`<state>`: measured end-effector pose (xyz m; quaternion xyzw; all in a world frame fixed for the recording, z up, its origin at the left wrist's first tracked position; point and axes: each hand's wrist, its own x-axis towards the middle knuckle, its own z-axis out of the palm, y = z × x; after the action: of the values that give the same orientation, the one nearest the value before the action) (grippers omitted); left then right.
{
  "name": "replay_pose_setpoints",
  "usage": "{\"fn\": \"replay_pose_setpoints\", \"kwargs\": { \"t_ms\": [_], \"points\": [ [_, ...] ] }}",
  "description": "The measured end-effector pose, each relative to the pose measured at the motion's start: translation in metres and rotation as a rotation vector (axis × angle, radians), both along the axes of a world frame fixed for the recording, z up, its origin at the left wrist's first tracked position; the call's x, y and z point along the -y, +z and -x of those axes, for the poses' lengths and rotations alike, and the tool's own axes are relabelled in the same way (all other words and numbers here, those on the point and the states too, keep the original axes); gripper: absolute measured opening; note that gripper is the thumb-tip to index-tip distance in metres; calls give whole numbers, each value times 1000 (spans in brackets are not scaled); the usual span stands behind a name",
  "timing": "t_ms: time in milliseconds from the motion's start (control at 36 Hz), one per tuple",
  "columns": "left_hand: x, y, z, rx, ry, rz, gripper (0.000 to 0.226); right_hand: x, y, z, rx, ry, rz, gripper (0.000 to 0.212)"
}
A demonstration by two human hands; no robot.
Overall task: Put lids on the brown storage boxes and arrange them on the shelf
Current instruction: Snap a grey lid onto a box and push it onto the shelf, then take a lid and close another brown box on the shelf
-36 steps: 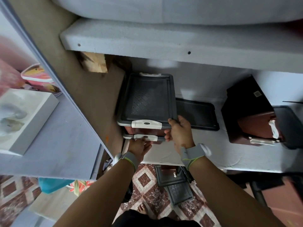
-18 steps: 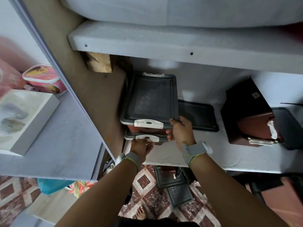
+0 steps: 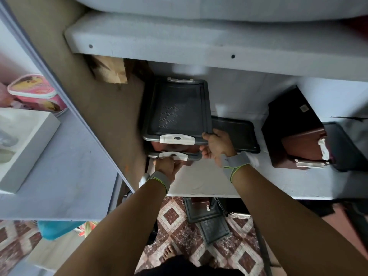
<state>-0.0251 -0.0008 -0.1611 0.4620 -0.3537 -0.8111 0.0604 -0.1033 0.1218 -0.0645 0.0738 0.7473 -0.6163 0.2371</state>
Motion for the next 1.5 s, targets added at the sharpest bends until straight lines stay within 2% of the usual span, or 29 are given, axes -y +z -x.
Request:
{"fn": "replay_pose_setpoints", "kwargs": {
  "t_ms": [250,444,583,722,889,1000,1167,1278,1333,1361,1417,1444,1500],
  "points": [
    [1,-2,5,-19,18,-9,38,-1,5,4,9,35,41,11],
    [-17,-13,3,-59,51,24,44,-37,2,10,28,168,116,26],
    [-56,-19,-9,3,-153,102,47,-93,-21,24,129,71,50,30],
    [-99,-11,8,48,-320,106,33,-160,-35,39,204,-35,14,25],
    [-154,18,65,-31,-515,152,22,-233,-32,54,231,-165,-17,17],
    [-196,40,111,-119,-600,288,17,-273,-25,63,233,-217,-9,14],
    [-275,89,176,-195,-662,459,27,-336,-11,76,247,-272,38,16],
    [-319,116,205,-153,-602,808,40,-366,-10,89,233,-334,98,13],
    [-323,120,213,-127,-635,835,46,-364,-11,90,238,-336,111,12],
    [-333,121,218,-97,-671,821,41,-370,-12,93,244,-331,116,12],
    [-346,120,227,-32,-810,833,41,-378,-13,99,257,-301,127,10],
    [-351,116,232,-26,-880,887,48,-384,-15,102,267,-289,143,10],
    [-354,110,243,16,-888,1004,57,-390,-19,104,269,-287,159,9]
  ]
}}
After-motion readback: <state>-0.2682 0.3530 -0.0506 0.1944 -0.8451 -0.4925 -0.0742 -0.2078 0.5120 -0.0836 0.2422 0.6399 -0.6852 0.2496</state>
